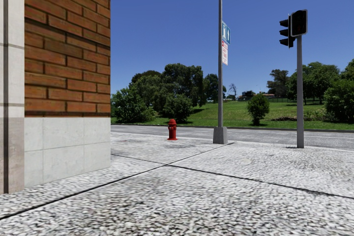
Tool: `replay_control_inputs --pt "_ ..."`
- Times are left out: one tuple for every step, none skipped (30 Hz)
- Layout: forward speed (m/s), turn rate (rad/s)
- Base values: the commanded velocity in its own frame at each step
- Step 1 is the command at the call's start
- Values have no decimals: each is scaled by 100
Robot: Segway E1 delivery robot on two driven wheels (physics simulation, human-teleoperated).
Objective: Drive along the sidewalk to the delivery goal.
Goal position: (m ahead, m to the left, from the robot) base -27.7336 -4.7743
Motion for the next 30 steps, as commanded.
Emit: replay_control_inputs --pt "0 0" --pt "0 0" --pt "0 0" --pt "0 0" --pt "0 0" --pt "0 0" --pt "0 0" --pt "0 0" --pt "0 0" --pt "0 0" --pt "0 0" --pt "0 0" --pt "0 0" --pt "0 0" --pt "0 0" --pt "0 0" --pt "0 0" --pt "0 0" --pt "0 0" --pt "0 0" --pt "0 0" --pt "0 0" --pt "0 0" --pt "0 0" --pt "0 0" --pt "0 0" --pt "0 0" --pt "0 0" --pt "0 0" --pt "0 0"
